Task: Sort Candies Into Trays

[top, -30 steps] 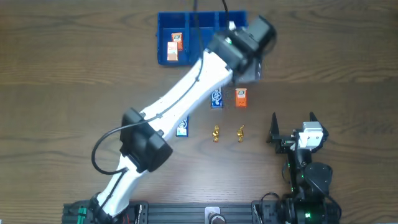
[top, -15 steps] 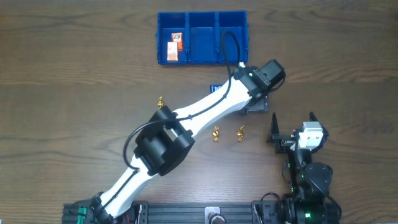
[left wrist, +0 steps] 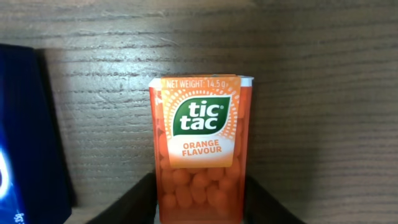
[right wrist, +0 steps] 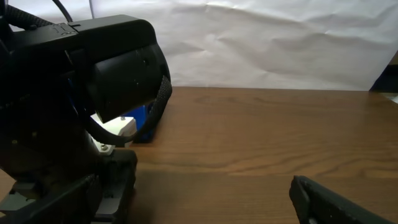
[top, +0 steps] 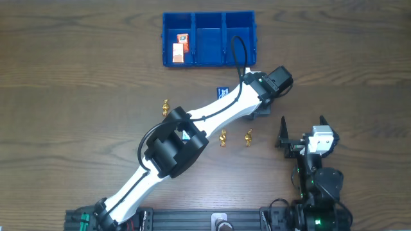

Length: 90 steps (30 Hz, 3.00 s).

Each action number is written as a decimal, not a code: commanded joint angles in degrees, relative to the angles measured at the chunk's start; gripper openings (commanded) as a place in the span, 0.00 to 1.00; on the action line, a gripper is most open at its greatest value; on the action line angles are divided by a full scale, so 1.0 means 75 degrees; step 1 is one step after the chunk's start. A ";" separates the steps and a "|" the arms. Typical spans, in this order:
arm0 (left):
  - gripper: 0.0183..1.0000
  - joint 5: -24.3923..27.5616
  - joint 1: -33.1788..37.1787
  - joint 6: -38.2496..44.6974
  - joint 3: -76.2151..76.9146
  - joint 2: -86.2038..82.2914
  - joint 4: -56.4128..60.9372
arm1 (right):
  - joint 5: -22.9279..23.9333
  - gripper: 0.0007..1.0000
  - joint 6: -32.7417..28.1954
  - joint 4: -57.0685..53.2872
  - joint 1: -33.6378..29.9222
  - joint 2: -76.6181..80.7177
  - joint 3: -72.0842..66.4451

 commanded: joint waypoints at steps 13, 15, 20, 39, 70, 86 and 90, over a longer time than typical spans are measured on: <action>0.32 -0.2107 0.1215 0.1679 0.0184 -0.3005 -0.0353 | -0.0012 1.00 0.0090 -0.0035 -0.0035 -0.0038 -0.0026; 0.32 -0.2098 0.1734 0.1958 0.0184 -0.3343 -0.0478 | -0.0012 1.00 0.0090 -0.0035 -0.0035 -0.0038 -0.0026; 0.33 -0.1300 0.3177 0.2608 0.0181 -0.3153 -0.0545 | -0.0012 1.00 0.0090 -0.0035 -0.0035 -0.0038 -0.0026; 0.91 0.0079 0.4301 0.3573 0.0178 -0.1504 0.0026 | -0.0012 1.00 0.0090 -0.0035 -0.0035 -0.0038 -0.0026; 1.00 0.2649 0.6819 0.5502 -1.5667 -1.8701 0.7187 | -0.0012 1.00 0.0090 -0.0035 -0.0038 -0.0038 -0.0026; 1.00 0.2649 0.6819 0.5496 -1.5667 -1.8692 0.6400 | -0.0009 1.00 0.0090 -0.0035 -0.0038 -0.0038 -0.0026; 1.00 0.2649 0.6819 0.5496 -1.5667 -1.8692 0.6400 | -0.0012 1.00 0.0090 -0.0029 -0.0035 -0.0041 -0.0026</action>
